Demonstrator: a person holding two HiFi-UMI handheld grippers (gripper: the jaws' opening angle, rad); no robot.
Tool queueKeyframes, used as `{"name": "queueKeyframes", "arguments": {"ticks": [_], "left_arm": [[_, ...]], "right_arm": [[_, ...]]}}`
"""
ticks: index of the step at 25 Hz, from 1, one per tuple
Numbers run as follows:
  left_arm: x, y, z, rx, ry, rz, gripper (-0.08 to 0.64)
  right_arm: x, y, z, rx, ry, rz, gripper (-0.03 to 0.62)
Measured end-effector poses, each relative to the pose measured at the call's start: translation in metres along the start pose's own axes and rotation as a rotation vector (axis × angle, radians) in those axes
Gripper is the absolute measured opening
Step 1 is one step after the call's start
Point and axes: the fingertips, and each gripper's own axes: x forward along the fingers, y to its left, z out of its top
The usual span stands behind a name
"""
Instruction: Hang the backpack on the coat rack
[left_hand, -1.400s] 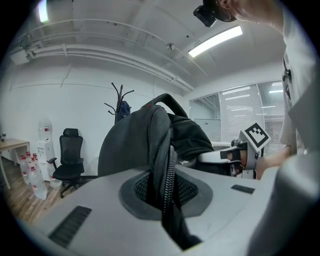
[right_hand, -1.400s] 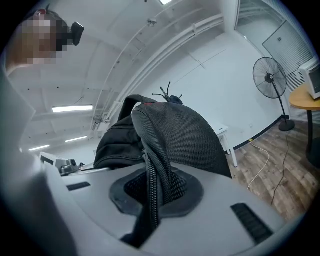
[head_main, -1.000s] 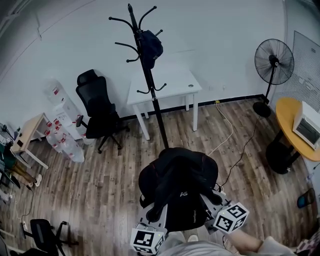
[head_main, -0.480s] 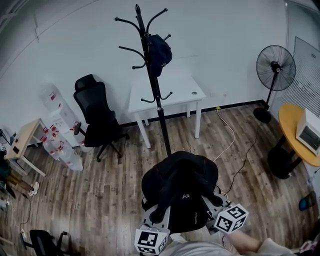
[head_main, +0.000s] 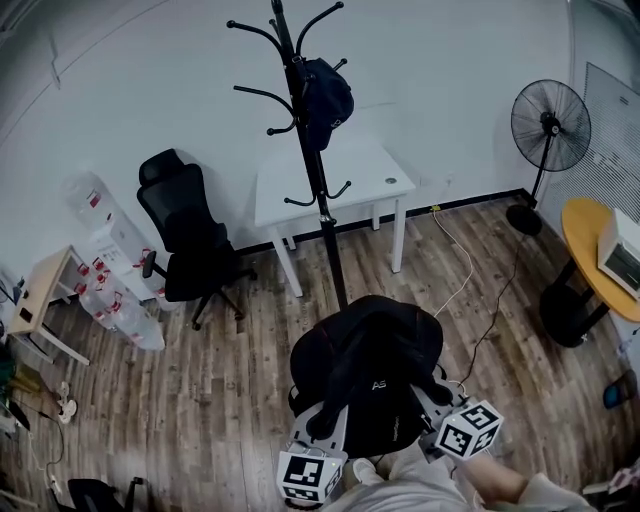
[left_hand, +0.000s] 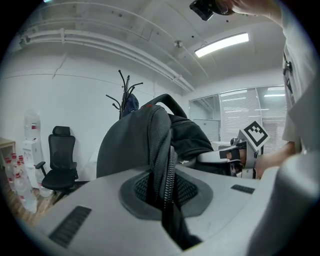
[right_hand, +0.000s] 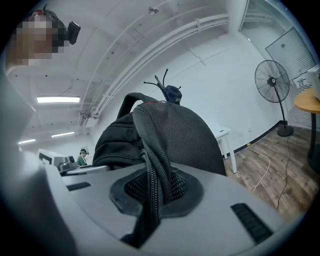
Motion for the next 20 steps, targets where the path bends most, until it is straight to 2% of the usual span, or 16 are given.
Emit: {"name": "queueKeyframes", "arguments": {"ticks": [9,20], "left_arm": [[0.039,0.037,-0.003,-0.013,0.027,-0.006,0.026],[0.128,0.087,-0.017,-0.071,0.088,0.036,0.026]], "right_arm": [[0.048,-0.022,0.009,-0.003,0.028,-0.016,0.032],[0.127,-0.089,0.025,0.0,0.09,0.0,0.032]]}}
